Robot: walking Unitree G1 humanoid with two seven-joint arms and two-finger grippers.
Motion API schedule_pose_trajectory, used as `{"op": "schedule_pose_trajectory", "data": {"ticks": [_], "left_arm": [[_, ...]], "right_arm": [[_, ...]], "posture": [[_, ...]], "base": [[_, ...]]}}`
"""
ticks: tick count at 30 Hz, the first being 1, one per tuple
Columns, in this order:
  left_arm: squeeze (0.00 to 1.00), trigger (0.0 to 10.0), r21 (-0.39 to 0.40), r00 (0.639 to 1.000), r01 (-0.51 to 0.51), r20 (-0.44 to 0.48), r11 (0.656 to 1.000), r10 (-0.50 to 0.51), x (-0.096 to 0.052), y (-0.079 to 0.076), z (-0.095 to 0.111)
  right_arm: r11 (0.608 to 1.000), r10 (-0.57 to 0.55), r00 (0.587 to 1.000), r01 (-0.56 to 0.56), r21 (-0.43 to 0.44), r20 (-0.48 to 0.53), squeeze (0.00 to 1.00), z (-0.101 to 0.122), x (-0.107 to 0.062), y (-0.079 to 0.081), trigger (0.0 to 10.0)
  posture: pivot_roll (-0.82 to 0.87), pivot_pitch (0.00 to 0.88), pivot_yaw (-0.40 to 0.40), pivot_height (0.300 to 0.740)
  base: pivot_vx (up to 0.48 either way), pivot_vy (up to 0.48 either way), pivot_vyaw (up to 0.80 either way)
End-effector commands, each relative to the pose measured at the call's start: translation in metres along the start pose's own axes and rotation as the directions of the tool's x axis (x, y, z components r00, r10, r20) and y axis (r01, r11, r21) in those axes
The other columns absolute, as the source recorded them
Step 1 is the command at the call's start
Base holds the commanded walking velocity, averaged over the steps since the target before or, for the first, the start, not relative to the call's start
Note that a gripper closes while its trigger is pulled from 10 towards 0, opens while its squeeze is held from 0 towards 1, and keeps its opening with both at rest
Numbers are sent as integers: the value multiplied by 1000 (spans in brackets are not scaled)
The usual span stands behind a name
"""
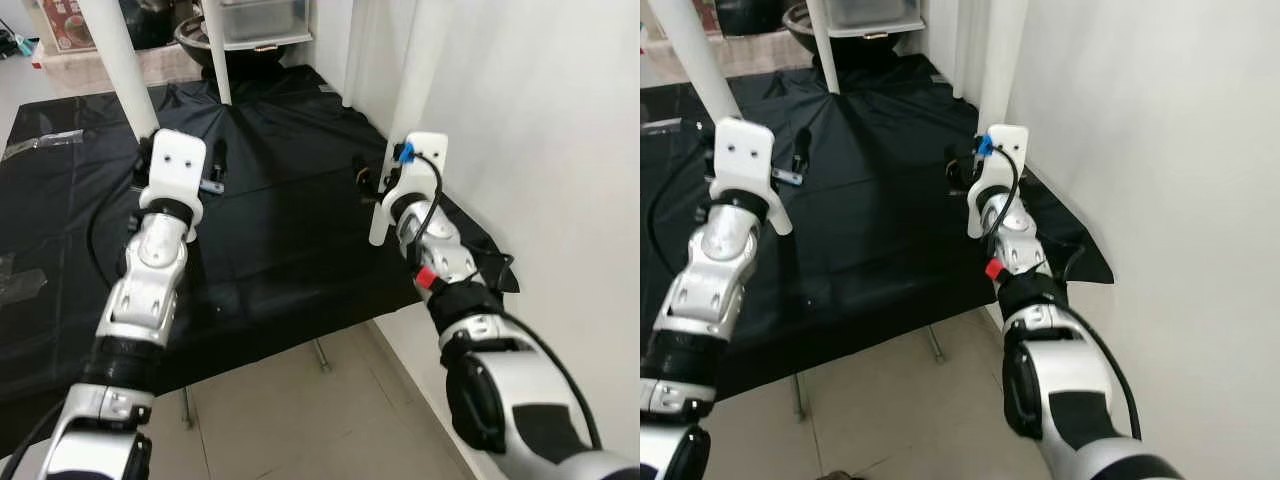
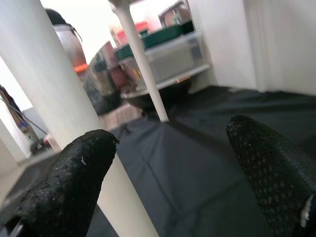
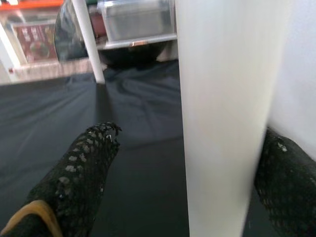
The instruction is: Building children table
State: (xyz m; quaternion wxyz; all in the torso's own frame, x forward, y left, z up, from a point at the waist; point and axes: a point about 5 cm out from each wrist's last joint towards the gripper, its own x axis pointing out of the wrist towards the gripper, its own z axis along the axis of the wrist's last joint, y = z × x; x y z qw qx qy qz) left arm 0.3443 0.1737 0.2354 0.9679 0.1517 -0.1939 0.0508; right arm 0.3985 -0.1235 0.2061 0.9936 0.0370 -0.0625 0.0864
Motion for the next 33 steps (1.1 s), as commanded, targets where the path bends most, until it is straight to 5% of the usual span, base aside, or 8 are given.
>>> {"op": "schedule_pose_trajectory", "data": {"ticks": [1, 8, 15, 18, 20, 26, 33], "left_arm": [[0, 10000, 2, 1000, 13, 0, 1000, -13, -5, -4, 0], [0, 10000, -39, 997, 34, -62, 999, -36, -36, -12, -10], [0, 10000, -69, 996, 33, -83, 997, -39, -53, -16, -12], [0, 10000, -108, 988, 71, -127, 992, -84, -75, -25, -20], [0, 10000, -137, 971, 137, -178, 981, -161, -101, -38, -25], [0, 10000, -216, 931, 192, -267, 957, -247, -139, -55, -35], [0, 10000, -280, 902, 200, -322, 939, -288, -154, -64, -38]], "right_arm": [[999, 46, 999, -46, -10, 17, 0, 1, -4, 8, 10000], [993, 64, 992, -53, -105, 108, 0, -6, -41, 4, 10000], [990, 95, 988, -81, -116, 120, 0, -10, -61, 3, 10000], [984, 146, 987, -138, -112, 61, 0, -29, -78, 7, 10000], [975, 186, 982, -188, -117, -27, 0, -50, -100, 11, 10000], [976, 199, 976, -205, -74, -85, 0, -63, -118, 21, 10000], [974, 209, 971, -217, -64, -113, 0, -67, -125, 26, 10000]], "posture": [[67, 68, -27, 740], [54, 56, -25, 740], [47, 49, -27, 740], [39, 44, -24, 740], [43, 41, -27, 740], [38, 46, -34, 740], [36, 44, -38, 740]], "base": [[0, 0, 0], [0, 0, 0], [0, 0, 0], [0, 0, 0], [0, 0, 0], [0, 0, 400], [0, 0, 800]]}}
